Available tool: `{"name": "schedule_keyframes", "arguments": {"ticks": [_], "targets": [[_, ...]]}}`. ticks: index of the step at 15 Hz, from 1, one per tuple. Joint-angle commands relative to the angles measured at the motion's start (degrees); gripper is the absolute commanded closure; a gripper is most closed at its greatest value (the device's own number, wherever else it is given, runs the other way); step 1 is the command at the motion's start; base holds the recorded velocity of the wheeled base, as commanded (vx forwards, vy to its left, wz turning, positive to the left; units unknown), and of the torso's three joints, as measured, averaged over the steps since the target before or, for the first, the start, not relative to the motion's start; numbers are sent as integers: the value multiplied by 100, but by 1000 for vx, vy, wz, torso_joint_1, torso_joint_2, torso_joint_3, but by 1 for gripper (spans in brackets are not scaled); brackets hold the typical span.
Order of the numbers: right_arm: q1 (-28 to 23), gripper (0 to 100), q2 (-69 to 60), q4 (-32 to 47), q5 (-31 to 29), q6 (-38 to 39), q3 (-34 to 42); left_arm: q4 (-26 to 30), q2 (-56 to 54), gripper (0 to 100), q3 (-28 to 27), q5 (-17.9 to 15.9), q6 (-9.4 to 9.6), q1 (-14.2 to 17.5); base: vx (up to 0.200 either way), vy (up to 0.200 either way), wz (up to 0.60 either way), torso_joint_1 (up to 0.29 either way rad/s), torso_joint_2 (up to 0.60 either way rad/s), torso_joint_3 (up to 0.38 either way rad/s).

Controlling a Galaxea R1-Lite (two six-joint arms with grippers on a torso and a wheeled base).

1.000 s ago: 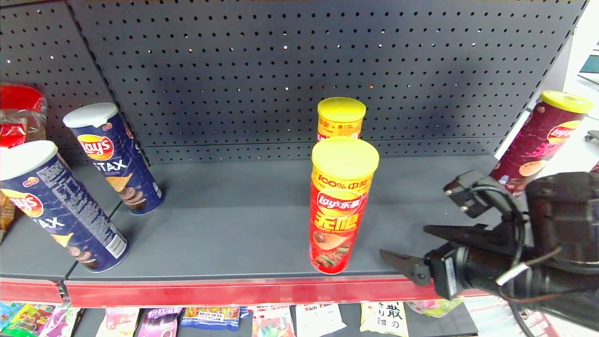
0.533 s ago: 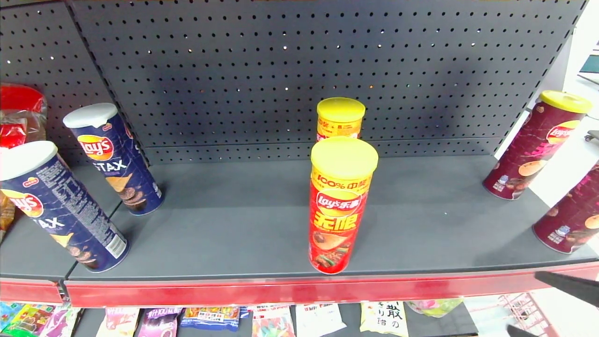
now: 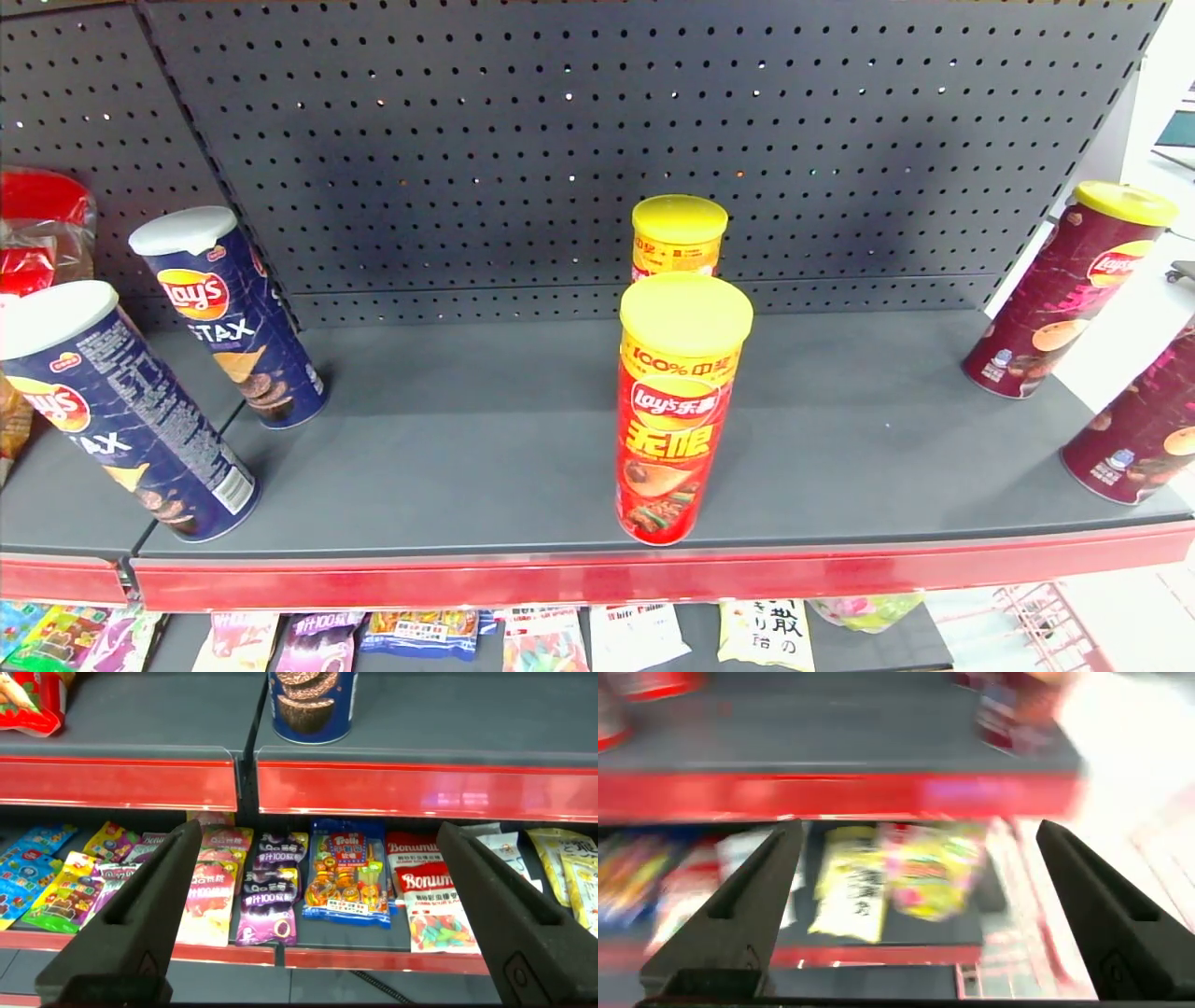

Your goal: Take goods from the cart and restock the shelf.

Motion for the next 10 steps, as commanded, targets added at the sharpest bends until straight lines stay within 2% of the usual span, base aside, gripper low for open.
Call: {"name": "schedule_keyframes", "arguments": {"ticks": [1,2,3,4,5,6,10], "targets": [[-62,0,-311,-45,451,-49,159,2,9,0,-6,8,-8,1,0,0,0,0,0,0],[-62,0,-311,-80,1224,-251,167,2,9,0,-6,-1,1,1,0,0,0,0,0,0],[-62,0,-311,-159,1453,-436,194,2,9,0,2,-1,-8,1,0,0,0,0,0,0],[-71,0,-311,-177,1426,-410,211,2,9,0,2,8,-8,1,0,0,0,0,0,0],[-97,0,-249,-177,1101,-330,229,2,9,0,2,8,1,1,0,0,0,0,0,0],[-71,0,-293,-229,371,-357,361,2,9,0,2,-1,-8,1,0,0,0,0,0,0],[-71,0,-302,-326,336,-128,405,2,9,0,-6,-1,1,1,0,0,0,0,0,0]]}}
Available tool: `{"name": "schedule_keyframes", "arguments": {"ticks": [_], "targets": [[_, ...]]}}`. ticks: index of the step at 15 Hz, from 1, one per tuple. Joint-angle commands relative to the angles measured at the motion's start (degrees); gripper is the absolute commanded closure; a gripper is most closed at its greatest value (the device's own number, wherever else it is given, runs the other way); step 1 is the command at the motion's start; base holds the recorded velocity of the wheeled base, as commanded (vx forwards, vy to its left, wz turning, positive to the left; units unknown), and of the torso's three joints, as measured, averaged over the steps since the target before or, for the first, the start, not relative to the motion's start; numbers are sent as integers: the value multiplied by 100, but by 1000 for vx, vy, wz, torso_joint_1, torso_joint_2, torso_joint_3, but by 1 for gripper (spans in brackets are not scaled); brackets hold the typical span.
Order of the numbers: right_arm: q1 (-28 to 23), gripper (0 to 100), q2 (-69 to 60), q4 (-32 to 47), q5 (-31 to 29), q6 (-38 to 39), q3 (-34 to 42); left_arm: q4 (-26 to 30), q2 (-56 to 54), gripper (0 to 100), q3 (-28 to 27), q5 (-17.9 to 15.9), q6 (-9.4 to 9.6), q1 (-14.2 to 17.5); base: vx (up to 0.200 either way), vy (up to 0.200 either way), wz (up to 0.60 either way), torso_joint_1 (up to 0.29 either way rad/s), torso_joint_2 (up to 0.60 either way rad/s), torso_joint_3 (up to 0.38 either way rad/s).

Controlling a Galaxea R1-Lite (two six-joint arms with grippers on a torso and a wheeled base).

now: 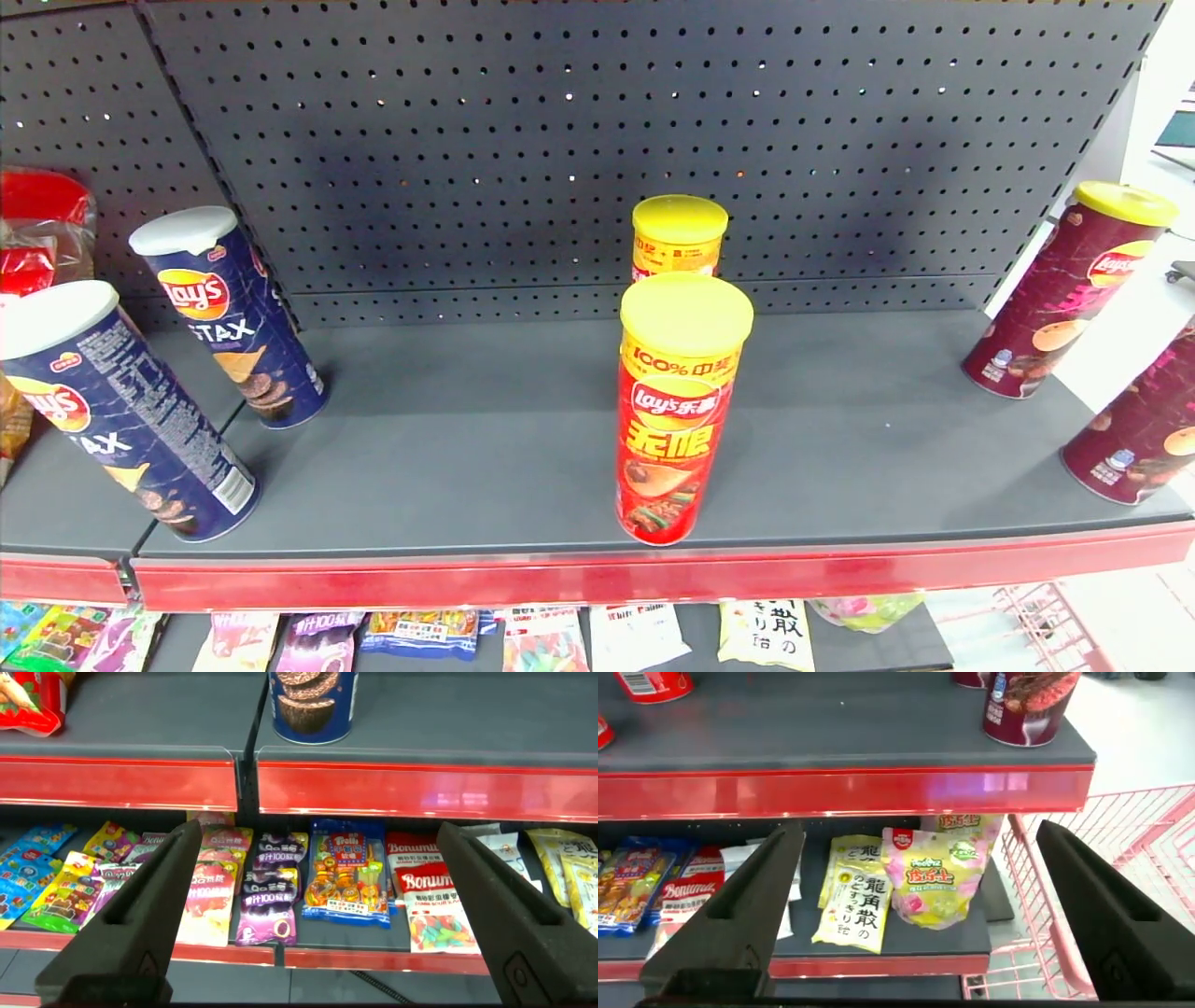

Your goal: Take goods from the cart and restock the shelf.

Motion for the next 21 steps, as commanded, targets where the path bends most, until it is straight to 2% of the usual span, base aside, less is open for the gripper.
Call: {"name": "schedule_keyframes", "arguments": {"ticks": [1,8,14,18,21], "targets": [[2,0,-3,3,4,7,18,0,9,0,-4,-1,6,4,0,0,0,0,0,0],[2,0,-3,3,-23,7,18,0,9,0,5,-1,6,4,0,0,0,0,0,0],[2,0,-3,3,-23,7,18,0,9,0,-4,-1,6,4,-200,0,0,2,6,5],[2,0,-3,3,-23,7,18,0,9,0,5,-1,6,4,0,0,0,0,0,0],[2,0,-3,3,-23,7,18,0,9,0,5,-1,6,4,0,-200,0,10,2,1]]}}
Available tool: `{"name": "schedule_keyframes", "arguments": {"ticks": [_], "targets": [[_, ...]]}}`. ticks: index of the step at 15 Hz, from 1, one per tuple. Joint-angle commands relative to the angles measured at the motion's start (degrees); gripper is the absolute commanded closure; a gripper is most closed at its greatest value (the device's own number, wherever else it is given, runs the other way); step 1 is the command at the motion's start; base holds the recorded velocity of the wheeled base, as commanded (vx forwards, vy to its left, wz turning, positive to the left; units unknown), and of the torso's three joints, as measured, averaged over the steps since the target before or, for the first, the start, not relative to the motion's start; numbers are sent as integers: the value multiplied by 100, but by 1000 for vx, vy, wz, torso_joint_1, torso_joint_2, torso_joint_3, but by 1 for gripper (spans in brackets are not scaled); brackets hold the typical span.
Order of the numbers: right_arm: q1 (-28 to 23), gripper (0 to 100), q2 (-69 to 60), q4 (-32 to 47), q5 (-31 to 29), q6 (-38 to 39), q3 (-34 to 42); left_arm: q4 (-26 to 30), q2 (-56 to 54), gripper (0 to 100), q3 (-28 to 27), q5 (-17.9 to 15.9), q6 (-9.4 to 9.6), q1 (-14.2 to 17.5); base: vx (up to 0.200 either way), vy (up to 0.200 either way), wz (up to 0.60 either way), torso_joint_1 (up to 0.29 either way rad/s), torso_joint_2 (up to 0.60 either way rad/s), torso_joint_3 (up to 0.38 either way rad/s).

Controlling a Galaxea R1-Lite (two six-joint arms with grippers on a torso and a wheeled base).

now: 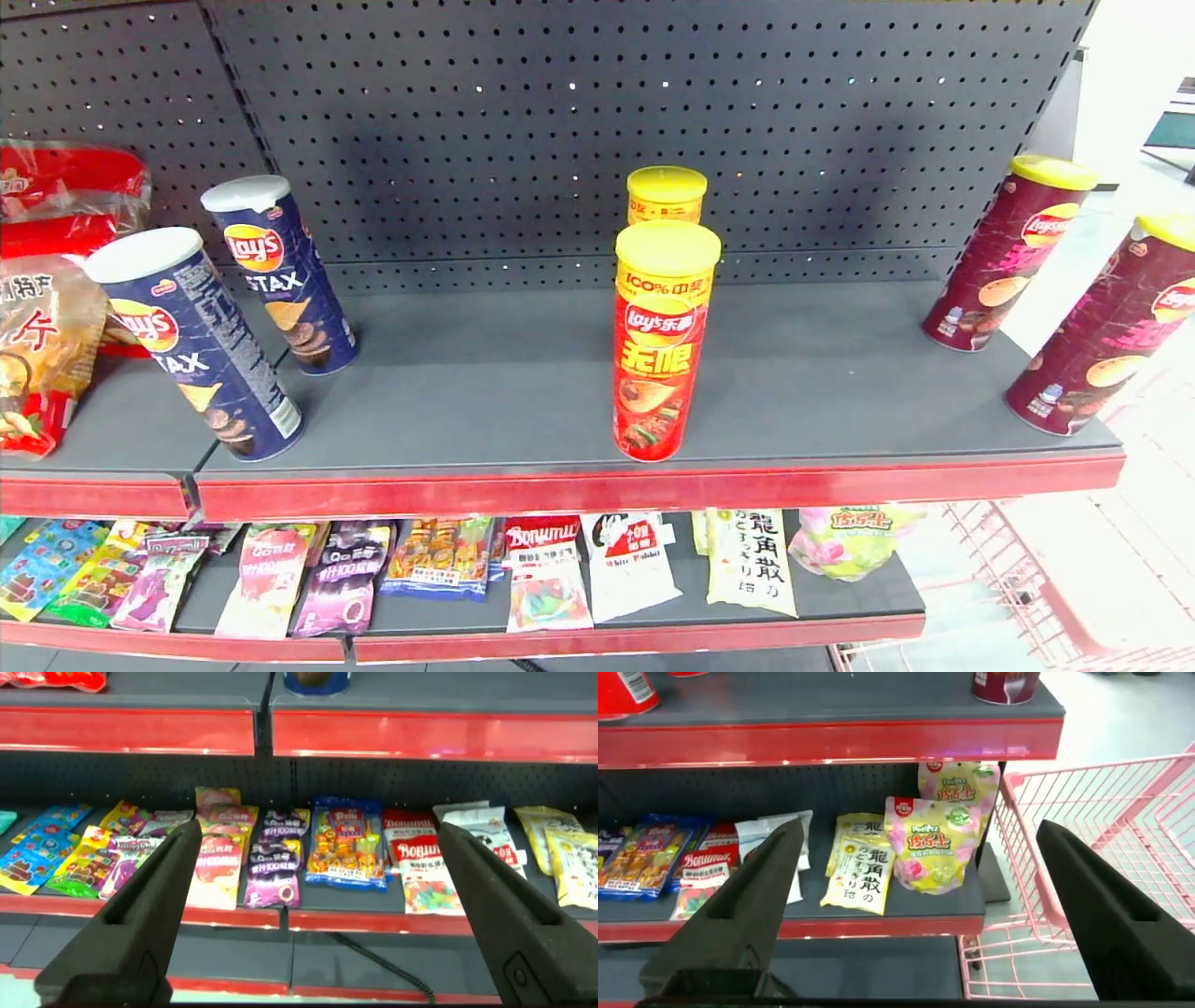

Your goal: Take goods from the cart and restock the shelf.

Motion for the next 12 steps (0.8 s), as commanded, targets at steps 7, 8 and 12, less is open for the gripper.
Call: {"name": "schedule_keyframes", "arguments": {"ticks": [7,8,12], "targets": [[1,0,10,-4,10,1,0,2,5,0,-6,10,-2,1,0,-171,0,5,1,2],[1,0,10,-4,10,1,0,2,5,0,2,1,-11,1,0,0,0,0,0,0],[1,0,10,-4,10,10,0,2,5,0,-6,10,-11,1,0,0,0,0,0,0]]}}
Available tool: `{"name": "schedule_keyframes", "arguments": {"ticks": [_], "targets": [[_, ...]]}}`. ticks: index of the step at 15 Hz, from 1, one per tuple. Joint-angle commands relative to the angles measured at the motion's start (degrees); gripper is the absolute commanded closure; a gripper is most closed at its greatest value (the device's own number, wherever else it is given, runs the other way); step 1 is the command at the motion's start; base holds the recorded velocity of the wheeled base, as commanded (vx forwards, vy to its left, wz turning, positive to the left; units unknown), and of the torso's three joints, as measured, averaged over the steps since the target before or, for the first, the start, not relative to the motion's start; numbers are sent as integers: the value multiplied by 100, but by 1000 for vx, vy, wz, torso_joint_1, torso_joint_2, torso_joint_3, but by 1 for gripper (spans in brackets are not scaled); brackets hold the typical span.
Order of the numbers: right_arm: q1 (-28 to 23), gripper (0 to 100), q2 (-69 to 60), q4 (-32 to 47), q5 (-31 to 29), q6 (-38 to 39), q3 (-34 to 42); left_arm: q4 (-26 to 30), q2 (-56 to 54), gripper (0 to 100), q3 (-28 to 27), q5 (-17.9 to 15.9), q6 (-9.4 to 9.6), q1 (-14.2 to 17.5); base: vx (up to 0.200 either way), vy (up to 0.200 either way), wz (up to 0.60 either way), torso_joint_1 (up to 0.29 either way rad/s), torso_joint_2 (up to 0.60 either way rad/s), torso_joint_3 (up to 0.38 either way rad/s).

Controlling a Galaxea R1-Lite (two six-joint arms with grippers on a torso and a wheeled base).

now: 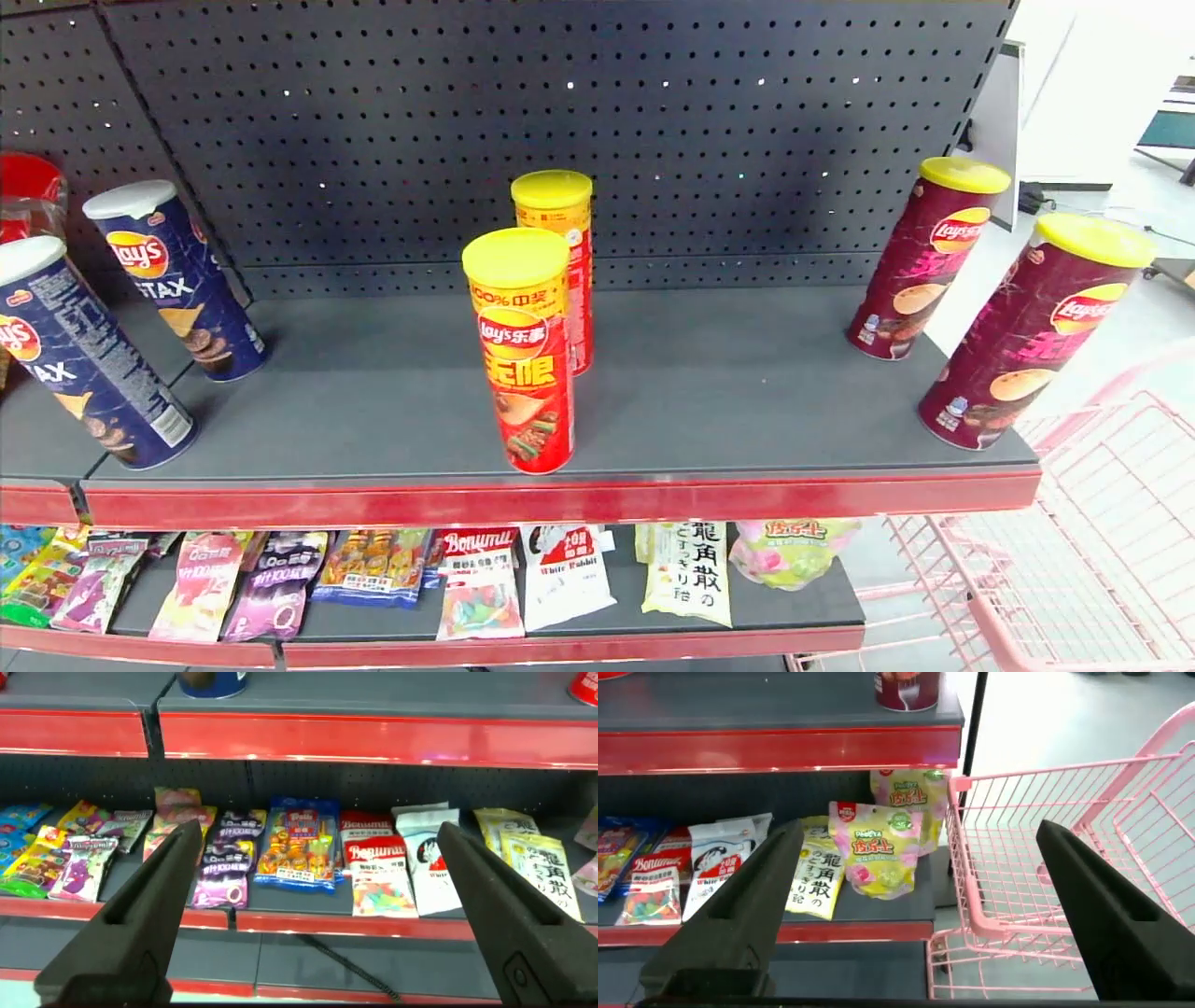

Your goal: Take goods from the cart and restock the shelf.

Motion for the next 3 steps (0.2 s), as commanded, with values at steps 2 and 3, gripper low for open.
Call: {"name": "schedule_keyframes", "arguments": {"ticks": [2,3], "targets": [[2,0,8,-2,-1,-6,0,0,5,0,5,3,-3,4,0,0,0,0,0,0],[2,0,8,-2,-1,-6,0,0,5,0,5,-6,-3,4,0,0,0,0,0,0]]}}
